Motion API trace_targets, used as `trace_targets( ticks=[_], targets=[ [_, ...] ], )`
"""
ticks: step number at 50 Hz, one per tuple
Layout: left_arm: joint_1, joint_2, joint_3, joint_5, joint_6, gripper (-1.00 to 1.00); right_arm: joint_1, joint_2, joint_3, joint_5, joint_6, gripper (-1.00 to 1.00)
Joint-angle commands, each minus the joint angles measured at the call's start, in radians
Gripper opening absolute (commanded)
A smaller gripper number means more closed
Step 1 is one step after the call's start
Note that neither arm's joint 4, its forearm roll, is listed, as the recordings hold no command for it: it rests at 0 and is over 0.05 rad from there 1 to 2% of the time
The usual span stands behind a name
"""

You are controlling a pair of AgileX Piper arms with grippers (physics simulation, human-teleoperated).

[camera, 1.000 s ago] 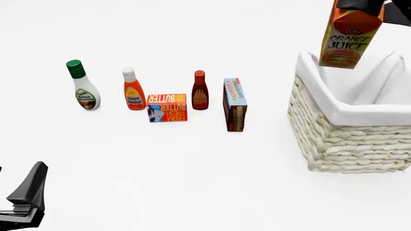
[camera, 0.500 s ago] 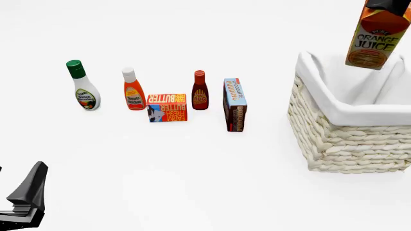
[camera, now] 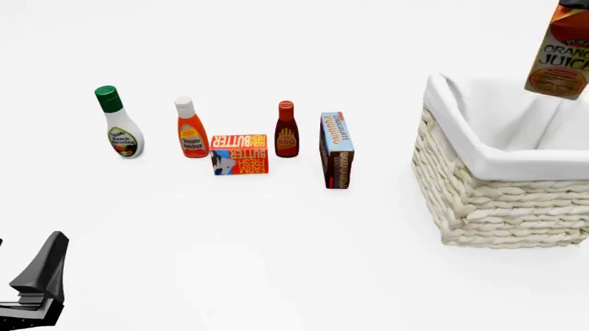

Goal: Pick the orange juice and place it in the basket.

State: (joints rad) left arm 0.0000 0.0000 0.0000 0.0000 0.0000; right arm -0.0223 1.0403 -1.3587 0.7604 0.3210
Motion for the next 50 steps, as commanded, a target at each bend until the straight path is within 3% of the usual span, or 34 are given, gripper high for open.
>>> trace_targets(
  ticks=[1, 13, 14, 15, 23, 32, 50],
  targets=[
    [0.000, 0.000, 0.000, 0.000, 0.000, 1.00, -0.037, -0.019, 0.002, -0.020, 0.042, -1.00],
    [0.000, 0.000, 0.000, 0.000, 0.000, 1.00, -0.059, -0.027, 0.004, -0.030, 0.041, -1.00],
    [0.000, 0.000, 0.000, 0.000, 0.000, 1.00, -0.091, 0.251, 0.014, -0.316, 0.034, -1.00],
    [0.000, 0.000, 0.000, 0.000, 0.000, 1.00, -0.103, 0.286, -0.001, -0.355, 0.043, -1.00],
    [0.000, 0.000, 0.000, 0.000, 0.000, 1.00, -0.133, 0.304, -0.076, -0.289, 0.014, -1.00],
    [0.000, 0.000, 0.000, 0.000, 0.000, 1.00, -0.142, 0.441, -0.131, -0.346, 0.001, -1.00],
    [0.000, 0.000, 0.000, 0.000, 0.000, 1.00, -0.181, 0.505, -0.117, -0.399, 0.018, -1.00]
  ],
)
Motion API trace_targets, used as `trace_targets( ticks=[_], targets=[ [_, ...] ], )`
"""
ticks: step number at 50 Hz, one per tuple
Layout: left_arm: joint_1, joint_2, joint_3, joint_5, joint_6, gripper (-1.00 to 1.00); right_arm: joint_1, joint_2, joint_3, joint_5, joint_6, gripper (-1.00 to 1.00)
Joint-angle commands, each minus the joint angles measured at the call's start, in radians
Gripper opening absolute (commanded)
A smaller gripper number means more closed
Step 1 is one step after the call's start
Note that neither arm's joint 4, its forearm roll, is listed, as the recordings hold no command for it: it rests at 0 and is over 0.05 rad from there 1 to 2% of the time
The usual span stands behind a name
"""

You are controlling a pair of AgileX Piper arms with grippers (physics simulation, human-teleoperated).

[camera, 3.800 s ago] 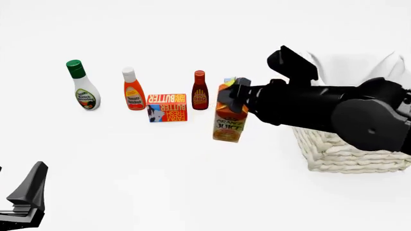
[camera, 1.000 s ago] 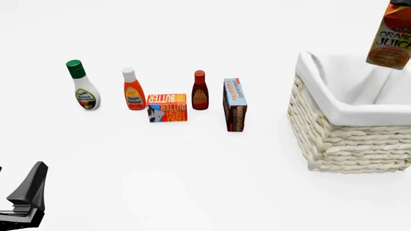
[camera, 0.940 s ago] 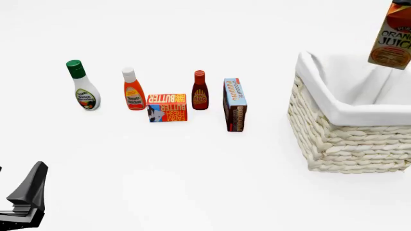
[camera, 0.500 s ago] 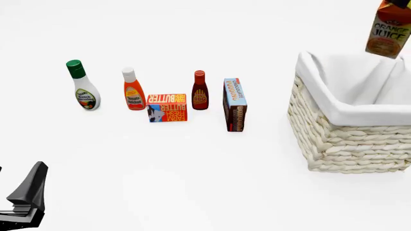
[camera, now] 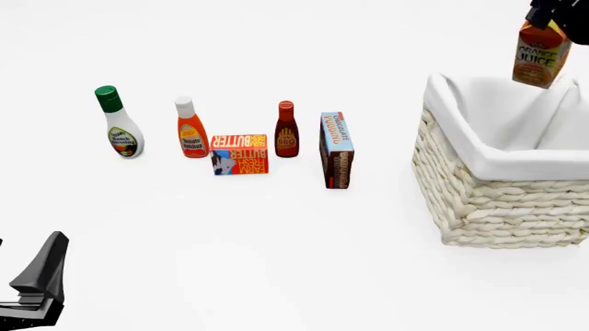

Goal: Pick the orange juice and place it in the basket.

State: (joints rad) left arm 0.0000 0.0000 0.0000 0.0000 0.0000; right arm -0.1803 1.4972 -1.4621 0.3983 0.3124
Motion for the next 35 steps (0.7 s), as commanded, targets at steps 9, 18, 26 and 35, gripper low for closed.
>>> trace_targets(
  ticks=[9, 18, 26, 35],
  targets=[
    [0.000, 0.000, 0.000, 0.000, 0.000, 1.00, -0.009, 0.050, 0.040, -0.051, 0.049, -1.00],
    [0.000, 0.000, 0.000, 0.000, 0.000, 1.00, -0.019, 0.038, 0.087, -0.042, 0.047, -1.00],
    [0.000, 0.000, 0.000, 0.000, 0.000, 1.00, -0.028, 0.035, 0.129, -0.042, 0.044, -1.00],
    [0.000, 0.000, 0.000, 0.000, 0.000, 1.00, -0.034, 0.037, 0.166, -0.055, 0.046, -1.00]
  ],
)
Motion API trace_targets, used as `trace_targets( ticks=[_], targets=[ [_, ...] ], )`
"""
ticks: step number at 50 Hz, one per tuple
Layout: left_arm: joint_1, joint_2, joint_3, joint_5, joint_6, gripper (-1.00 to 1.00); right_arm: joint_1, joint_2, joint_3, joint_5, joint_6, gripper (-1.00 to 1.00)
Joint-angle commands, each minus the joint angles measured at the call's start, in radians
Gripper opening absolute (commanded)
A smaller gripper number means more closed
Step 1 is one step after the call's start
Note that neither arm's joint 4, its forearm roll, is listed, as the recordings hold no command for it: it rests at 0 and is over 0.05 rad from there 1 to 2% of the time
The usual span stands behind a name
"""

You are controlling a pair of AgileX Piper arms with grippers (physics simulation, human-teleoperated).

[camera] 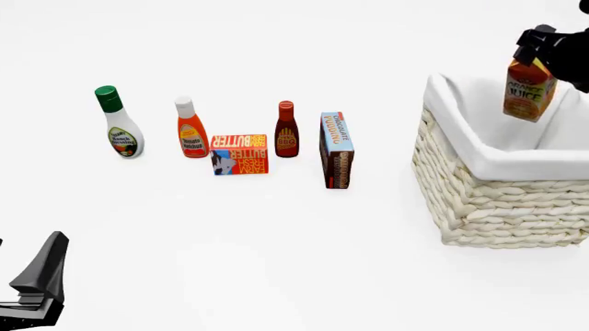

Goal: Pick the orange juice and place it in the basket.

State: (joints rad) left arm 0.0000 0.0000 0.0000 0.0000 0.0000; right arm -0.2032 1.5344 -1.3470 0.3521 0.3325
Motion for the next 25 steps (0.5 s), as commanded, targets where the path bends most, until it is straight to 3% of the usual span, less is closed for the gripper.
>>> trace_targets(
  ticks=[1, 25],
  targets=[
    [0.000, 0.000, 0.000, 0.000, 0.000, 1.00, -0.012, -0.001, 0.056, -0.011, 0.026, -1.00],
    [0.000, 0.000, 0.000, 0.000, 0.000, 1.00, -0.026, -0.009, 0.147, -0.040, 0.023, -1.00]
  ],
)
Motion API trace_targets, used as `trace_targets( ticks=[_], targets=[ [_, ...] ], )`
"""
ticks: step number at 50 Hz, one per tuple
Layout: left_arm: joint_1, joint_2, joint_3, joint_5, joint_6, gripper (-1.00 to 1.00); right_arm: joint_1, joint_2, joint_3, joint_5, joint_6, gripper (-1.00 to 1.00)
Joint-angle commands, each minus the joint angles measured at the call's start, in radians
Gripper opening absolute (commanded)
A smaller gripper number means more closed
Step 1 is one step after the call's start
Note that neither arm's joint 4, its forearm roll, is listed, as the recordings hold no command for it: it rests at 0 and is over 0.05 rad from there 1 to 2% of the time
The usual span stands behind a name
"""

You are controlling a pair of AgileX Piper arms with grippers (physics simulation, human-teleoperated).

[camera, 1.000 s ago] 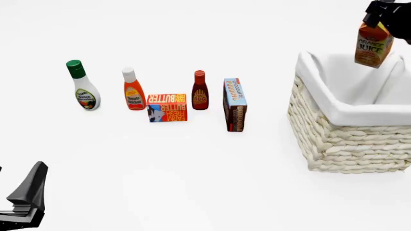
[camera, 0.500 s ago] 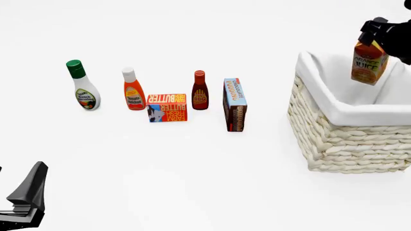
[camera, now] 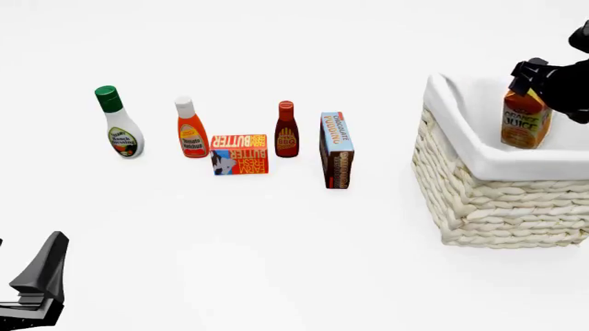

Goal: Pick the orange juice and place it in the basket.

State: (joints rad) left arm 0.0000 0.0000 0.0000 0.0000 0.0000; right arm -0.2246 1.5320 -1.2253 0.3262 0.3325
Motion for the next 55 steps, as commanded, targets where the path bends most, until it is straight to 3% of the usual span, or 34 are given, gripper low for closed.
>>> trace_targets(
  ticks=[1, 55],
  targets=[
    [0.000, 0.000, 0.000, 0.000, 0.000, 1.00, -0.006, -0.003, 0.026, -0.015, 0.023, -1.00],
    [0.000, 0.000, 0.000, 0.000, 0.000, 1.00, -0.009, 0.164, 0.040, -0.072, 0.006, -1.00]
  ],
)
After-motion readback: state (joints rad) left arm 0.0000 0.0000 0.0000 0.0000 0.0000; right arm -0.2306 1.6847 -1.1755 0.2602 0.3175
